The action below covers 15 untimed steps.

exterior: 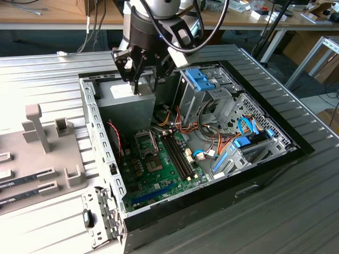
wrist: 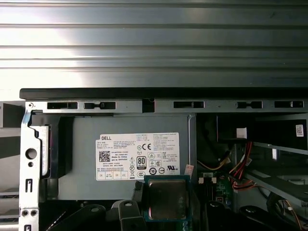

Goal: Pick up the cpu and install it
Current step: 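Pick up the cpu and move it towards the insertion slot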

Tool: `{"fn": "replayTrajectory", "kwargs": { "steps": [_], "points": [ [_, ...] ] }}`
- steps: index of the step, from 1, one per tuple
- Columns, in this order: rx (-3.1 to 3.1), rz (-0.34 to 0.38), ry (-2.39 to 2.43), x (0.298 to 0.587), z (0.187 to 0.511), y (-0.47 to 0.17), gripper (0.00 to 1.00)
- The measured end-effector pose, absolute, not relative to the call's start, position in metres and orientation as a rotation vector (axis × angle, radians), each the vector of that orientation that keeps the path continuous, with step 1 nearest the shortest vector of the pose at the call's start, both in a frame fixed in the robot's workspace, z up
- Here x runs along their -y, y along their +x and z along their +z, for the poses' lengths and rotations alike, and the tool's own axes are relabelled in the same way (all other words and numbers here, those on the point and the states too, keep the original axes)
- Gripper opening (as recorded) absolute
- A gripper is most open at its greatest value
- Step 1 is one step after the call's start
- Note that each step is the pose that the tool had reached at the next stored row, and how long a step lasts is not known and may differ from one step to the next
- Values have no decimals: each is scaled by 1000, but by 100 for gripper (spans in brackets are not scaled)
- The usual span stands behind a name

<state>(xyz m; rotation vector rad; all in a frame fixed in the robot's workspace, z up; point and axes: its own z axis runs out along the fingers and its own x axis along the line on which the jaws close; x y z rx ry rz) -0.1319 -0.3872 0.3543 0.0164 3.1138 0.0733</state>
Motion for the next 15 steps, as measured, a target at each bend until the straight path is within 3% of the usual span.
{"fn": "replayTrajectory", "kwargs": {
  "steps": [15],
  "points": [
    [-3114, 73, 16, 387, 354, -123, 47]
  ]
}}
